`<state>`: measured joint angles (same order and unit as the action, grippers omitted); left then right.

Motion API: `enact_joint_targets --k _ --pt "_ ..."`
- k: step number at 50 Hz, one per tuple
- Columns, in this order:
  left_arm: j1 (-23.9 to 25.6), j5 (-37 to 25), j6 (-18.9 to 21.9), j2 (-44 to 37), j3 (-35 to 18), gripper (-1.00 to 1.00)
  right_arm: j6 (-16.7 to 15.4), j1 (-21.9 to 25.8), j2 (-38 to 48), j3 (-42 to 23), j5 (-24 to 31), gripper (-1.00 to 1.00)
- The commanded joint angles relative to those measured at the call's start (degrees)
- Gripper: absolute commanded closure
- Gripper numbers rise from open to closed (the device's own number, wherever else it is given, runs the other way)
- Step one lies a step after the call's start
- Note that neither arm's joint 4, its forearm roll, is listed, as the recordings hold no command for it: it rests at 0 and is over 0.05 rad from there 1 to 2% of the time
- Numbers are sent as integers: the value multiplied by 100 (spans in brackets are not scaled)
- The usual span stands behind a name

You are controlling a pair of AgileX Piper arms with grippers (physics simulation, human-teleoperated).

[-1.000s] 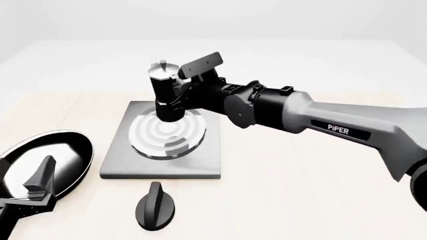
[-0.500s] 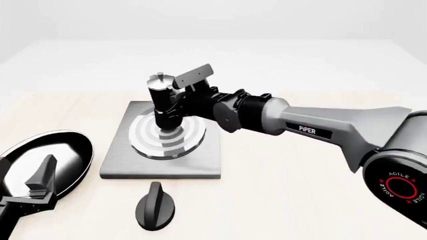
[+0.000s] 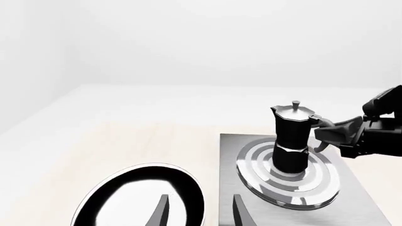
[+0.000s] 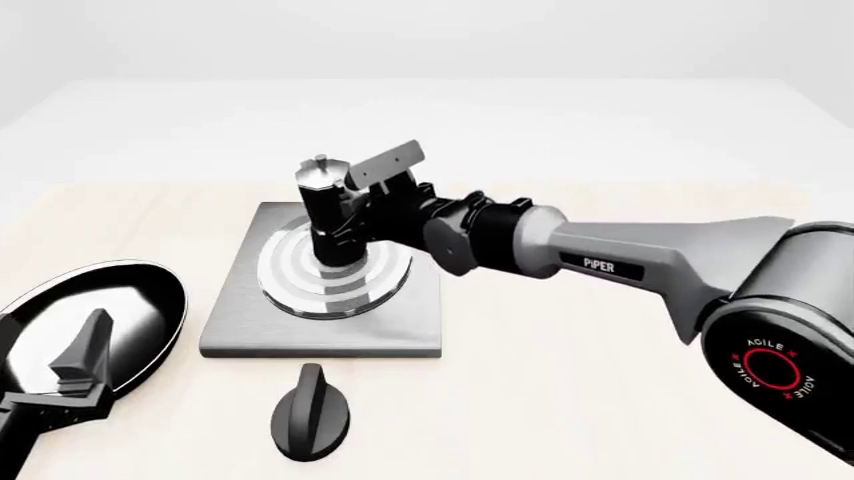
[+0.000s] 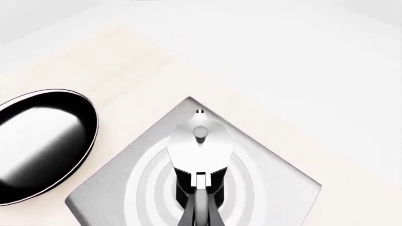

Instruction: Turn on the stove and put the moka pot on it.

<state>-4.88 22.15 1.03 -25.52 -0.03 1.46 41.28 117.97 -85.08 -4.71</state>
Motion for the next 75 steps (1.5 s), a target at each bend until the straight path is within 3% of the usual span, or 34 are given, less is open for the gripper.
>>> enact_joint_targets --k 1,3,4,19,32,65,75 --pt "-5 -48 6 64 0 -100 78 21 215 246 -85 100" --pt "-6 -58 3 77 0 -100 88 29 228 242 -56 100" --pt "-5 -65 5 87 0 -100 32 -22 237 199 -16 -100" --pt "7 -176 2 228 0 -100 -29 -129 -657 732 129 -100" --pt "41 -442 21 569 0 -100 -168 -11 -2120 1859 396 -100" --pt "143 -932 78 1185 -1 -100 179 -241 -5170 3579 980 -100" --pt "159 -1163 65 1471 -2 -100 108 -456 -5982 3892 1288 -100"
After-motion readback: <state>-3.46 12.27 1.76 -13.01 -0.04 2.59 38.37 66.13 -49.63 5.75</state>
